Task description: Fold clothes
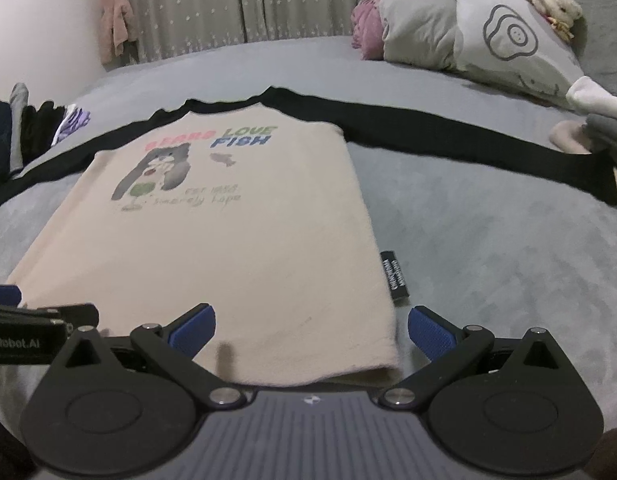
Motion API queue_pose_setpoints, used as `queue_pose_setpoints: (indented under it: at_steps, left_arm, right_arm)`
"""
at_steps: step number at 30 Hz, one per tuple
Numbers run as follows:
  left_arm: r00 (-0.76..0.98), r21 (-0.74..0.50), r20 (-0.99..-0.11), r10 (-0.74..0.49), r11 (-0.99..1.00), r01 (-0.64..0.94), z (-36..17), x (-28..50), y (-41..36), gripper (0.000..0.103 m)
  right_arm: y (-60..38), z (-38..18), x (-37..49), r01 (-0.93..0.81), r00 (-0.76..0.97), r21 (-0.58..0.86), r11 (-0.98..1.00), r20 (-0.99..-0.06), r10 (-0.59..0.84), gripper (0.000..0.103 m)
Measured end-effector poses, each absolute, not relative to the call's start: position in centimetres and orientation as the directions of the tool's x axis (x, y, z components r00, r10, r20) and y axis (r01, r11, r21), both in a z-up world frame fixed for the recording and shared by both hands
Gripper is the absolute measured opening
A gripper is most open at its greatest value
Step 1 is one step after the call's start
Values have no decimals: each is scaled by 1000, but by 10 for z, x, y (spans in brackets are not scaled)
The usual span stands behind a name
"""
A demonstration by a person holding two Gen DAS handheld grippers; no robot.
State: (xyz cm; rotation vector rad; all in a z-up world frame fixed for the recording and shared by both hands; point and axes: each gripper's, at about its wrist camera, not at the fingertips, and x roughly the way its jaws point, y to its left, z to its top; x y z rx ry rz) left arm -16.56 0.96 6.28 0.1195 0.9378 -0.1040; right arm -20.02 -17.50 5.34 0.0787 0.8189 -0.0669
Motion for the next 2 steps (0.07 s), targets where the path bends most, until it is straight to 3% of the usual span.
queue_pose_setpoints:
  at_steps: [2]
  left_arm:
    - [580, 52, -814, -42, 988, 144, 62, -165, 9, 103]
  right_arm:
    - [-172, 51, -200, 84, 672, 32, 996, -740, -33, 103]
